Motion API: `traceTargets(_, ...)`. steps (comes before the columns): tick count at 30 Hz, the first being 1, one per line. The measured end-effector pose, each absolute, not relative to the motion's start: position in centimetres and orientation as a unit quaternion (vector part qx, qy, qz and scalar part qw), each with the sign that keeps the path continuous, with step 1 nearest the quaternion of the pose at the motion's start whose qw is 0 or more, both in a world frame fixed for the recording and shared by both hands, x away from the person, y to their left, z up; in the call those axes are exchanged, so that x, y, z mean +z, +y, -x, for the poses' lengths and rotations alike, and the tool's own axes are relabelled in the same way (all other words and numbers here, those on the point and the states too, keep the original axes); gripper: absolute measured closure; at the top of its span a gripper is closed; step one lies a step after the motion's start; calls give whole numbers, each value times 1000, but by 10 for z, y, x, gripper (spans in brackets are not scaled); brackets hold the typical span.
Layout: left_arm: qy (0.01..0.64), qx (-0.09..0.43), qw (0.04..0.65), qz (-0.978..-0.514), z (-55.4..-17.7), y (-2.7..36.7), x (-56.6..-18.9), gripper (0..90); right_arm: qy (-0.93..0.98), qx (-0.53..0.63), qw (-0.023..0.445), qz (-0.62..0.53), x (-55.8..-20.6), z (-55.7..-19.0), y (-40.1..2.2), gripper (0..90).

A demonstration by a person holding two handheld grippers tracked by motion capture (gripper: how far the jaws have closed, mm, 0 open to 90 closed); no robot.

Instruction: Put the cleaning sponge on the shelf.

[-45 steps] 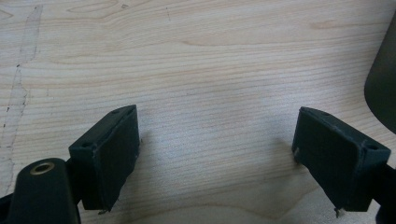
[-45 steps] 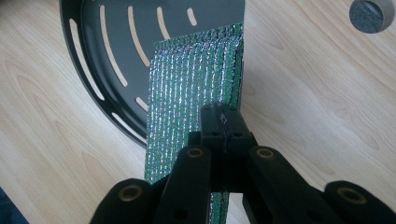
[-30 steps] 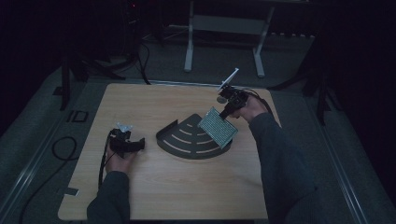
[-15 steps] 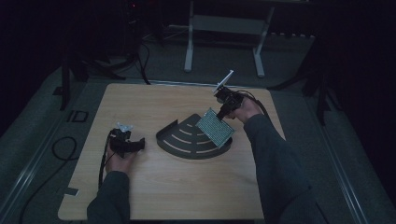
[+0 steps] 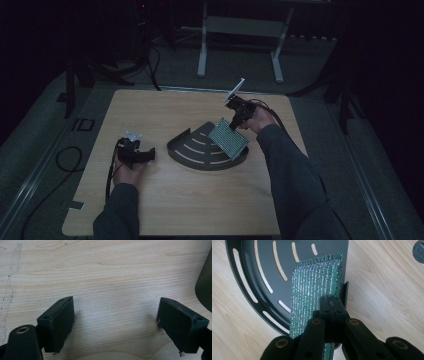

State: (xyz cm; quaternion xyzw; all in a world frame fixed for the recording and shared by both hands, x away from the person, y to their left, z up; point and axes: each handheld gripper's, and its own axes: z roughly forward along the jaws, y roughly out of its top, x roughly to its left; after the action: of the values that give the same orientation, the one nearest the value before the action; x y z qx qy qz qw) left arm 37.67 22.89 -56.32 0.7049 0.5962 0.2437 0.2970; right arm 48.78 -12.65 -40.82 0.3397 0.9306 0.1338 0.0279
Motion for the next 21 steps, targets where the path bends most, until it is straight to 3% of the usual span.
traceTargets(21, 596, 244, 297, -705, -377, 229, -563, 153, 929, 119, 26, -349, -425, -495, -118, 899)
